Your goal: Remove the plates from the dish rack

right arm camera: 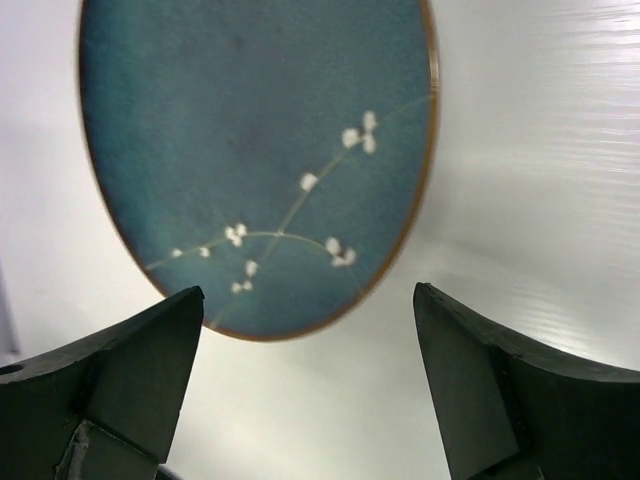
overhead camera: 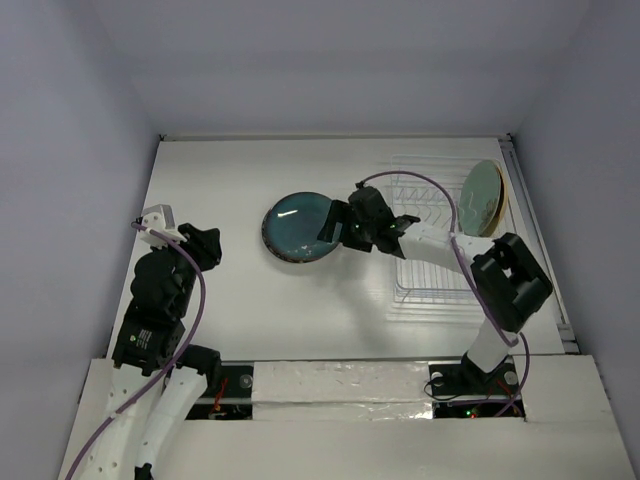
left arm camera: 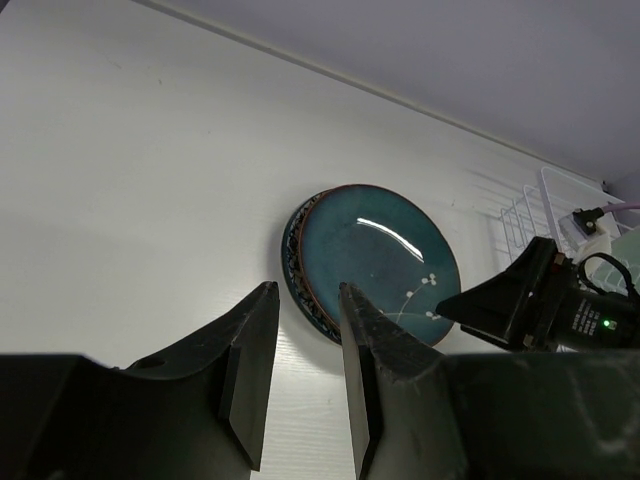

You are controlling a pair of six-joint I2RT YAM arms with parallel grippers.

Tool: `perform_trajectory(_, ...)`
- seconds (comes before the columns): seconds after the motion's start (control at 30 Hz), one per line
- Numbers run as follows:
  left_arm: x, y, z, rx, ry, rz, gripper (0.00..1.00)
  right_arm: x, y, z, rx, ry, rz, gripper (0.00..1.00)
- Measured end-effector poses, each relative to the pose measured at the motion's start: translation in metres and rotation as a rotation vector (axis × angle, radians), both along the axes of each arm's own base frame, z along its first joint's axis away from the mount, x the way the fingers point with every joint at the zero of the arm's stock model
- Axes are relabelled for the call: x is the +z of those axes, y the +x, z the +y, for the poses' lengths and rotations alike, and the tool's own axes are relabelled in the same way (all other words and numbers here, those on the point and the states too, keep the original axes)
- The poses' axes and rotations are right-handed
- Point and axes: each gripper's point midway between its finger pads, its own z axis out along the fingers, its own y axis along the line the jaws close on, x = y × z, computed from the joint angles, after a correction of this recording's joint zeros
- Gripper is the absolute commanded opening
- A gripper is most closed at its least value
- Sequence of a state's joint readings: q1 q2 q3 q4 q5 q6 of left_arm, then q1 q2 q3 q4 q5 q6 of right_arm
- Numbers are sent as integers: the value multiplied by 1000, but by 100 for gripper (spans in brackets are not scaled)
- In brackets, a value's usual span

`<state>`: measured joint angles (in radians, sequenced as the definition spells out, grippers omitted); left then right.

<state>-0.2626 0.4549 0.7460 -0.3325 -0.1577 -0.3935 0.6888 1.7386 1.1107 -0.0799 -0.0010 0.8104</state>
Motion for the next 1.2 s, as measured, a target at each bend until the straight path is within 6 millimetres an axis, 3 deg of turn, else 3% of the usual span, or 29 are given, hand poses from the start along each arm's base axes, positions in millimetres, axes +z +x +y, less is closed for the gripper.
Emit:
perform_trajectory(0.07,0,0,0,0,0,0,28,3,-3,-10,7,-52,-10,90)
perform_trajectory(0.13,0,0,0,0,0,0,28,8,-7,-23,7,-110,-27,83)
perform_trajectory(0.23,0,0,0,0,0,0,28,29,-10,-48,-26,-191,-77,43)
perform_trajectory(0.27,0,0,0,0,0,-1,28,40,-11,-59,-50,-217,-105,16)
perform_trajectory(0.33,0,0,0,0,0,-1,28,72,-12,-84,-118,-255,-180,0)
perform_trajectory(0.43,0,0,0,-1,0,-1,28,121,-11,-133,-260,-303,-287,0)
perform_trajectory(0.53,0,0,0,-2,-1,-2,28,161,0,-209,-481,-359,-358,0)
perform_trajectory(0.63,2,-1,0,-3,-3,-8,28,169,3,-286,-684,-466,-348,0)
perform_trajectory(0.7,2,-2,0,-3,-3,-10,28,164,-1,-321,-765,-544,-312,8)
perform_trajectory(0.87,2,-2,-3,-17,-4,-10,28,147,-3,-363,-825,-648,-228,33)
perform_trajectory(0.97,2,-3,-5,-23,-3,-10,28,136,-1,-379,-839,-672,-182,42)
perform_trajectory(1.2,2,-3,-5,-23,-3,-10,28,110,15,-393,-824,-721,-91,42)
